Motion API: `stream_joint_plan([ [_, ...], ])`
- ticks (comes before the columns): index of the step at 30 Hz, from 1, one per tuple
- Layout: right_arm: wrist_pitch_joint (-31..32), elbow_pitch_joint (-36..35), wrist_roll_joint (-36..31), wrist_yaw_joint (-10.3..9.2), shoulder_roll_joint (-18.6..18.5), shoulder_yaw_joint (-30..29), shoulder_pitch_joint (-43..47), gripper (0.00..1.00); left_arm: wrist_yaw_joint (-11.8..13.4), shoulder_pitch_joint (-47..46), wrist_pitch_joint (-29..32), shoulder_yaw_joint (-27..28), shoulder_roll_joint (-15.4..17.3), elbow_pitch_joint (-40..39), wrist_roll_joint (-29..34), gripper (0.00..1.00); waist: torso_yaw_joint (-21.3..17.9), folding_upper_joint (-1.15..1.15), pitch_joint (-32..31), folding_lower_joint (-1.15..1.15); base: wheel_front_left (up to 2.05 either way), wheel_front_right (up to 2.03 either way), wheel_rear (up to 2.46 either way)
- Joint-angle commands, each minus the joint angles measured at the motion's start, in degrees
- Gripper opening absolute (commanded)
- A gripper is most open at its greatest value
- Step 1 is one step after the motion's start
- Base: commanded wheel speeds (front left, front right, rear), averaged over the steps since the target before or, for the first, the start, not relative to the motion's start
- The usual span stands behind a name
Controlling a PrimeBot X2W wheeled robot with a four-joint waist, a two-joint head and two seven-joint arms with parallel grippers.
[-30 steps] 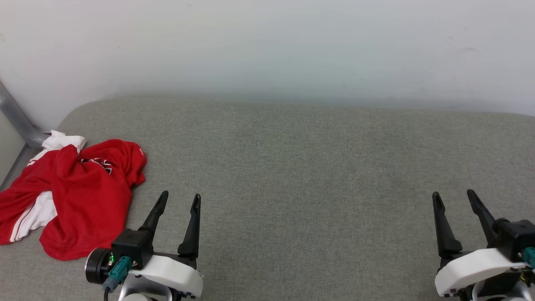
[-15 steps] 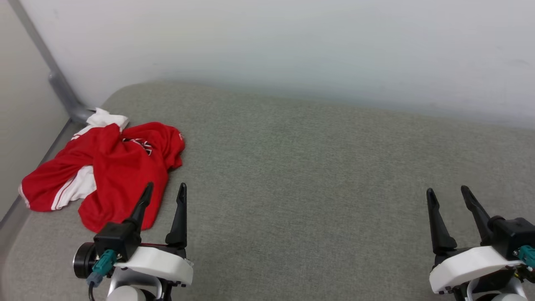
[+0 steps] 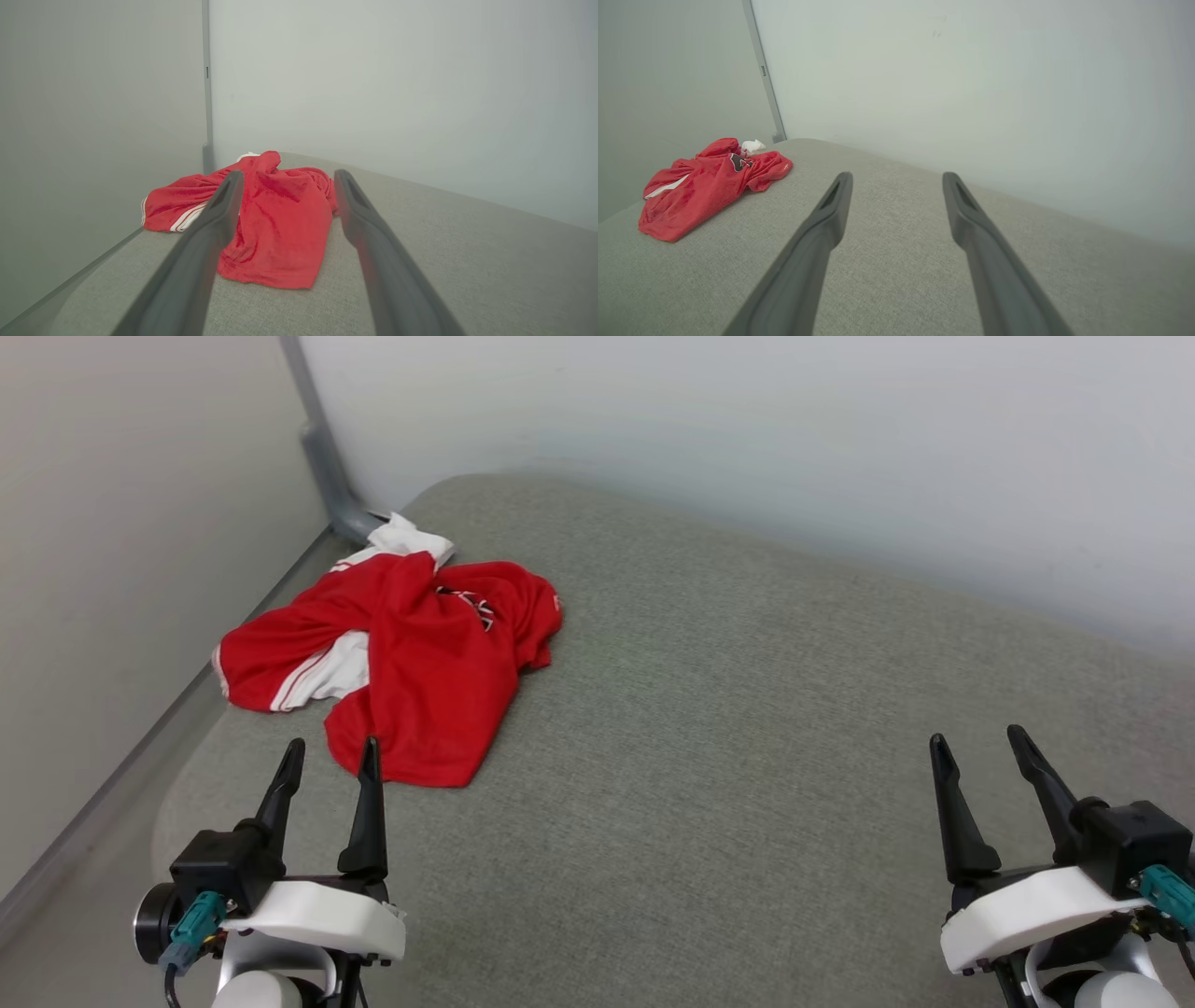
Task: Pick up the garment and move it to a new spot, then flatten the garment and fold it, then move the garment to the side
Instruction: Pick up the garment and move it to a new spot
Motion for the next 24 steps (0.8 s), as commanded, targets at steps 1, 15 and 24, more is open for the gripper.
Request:
stream_joint_plan([
  [1, -0.1, -0.3, 0.3, -0.02, 0.0, 0.4, -0.7, 1.00, -0.2, -0.4, -0.2, 0.4, 0.0, 0.2, -0.1, 1.00, 2.9, 0.00, 0.5, 0.00, 0.00, 0.00, 0.00],
  [15, 0.4, -0.6, -1.3, -0.03, 0.0, 2.5, -3.0, 1.00, -0.4, -0.2, -0.2, 3.1, -0.2, -0.2, -0.2, 1.00, 6.6, 0.00, 2.3, 0.00, 0.00, 0.00, 0.00],
  [24, 1.7, -2.3, -2.3, -0.03, 0.0, 2.1, -3.5, 1.00, -0.5, -4.7, -0.1, 2.5, 0.9, 2.3, -1.0, 1.00, 5.1, 0.00, 4.6, 0.00, 0.00, 0.00, 0.00],
])
